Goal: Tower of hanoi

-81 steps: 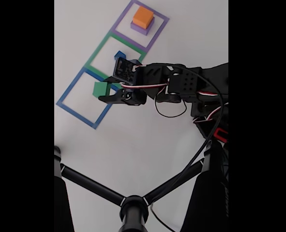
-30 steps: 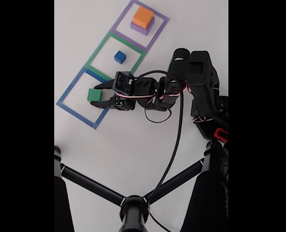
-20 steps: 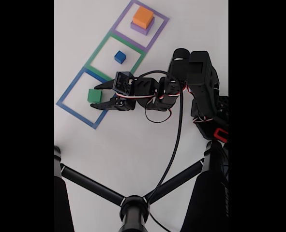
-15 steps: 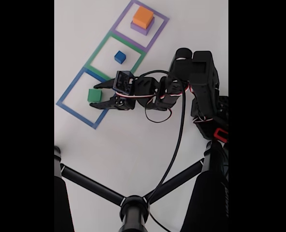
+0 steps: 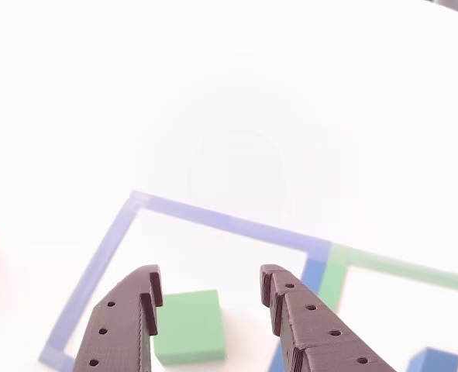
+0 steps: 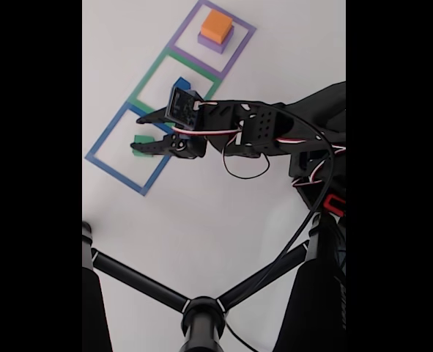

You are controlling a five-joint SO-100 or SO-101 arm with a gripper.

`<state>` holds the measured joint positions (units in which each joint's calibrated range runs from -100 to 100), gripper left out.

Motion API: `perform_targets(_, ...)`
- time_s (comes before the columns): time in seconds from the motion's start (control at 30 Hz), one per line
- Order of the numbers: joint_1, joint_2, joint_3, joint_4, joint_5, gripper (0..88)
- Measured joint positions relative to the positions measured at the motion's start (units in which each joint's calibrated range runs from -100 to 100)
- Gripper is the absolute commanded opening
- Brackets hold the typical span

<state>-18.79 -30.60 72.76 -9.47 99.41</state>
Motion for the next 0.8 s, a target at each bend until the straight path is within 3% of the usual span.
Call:
perform_targets(0.17, 2.1, -16.1, -9.6, 35.1, 0.0, 3.3)
perform_targets(0.37, 5.4, -19.7, -28.4, 68.5, 0.0, 1.7)
perform_targets(0.6, 9.8, -20.4, -47.4, 90.7, 0.0, 0.5)
perform_targets(0.8, 13.8, -21.9, -55.0, 100.6, 0.0, 0.2)
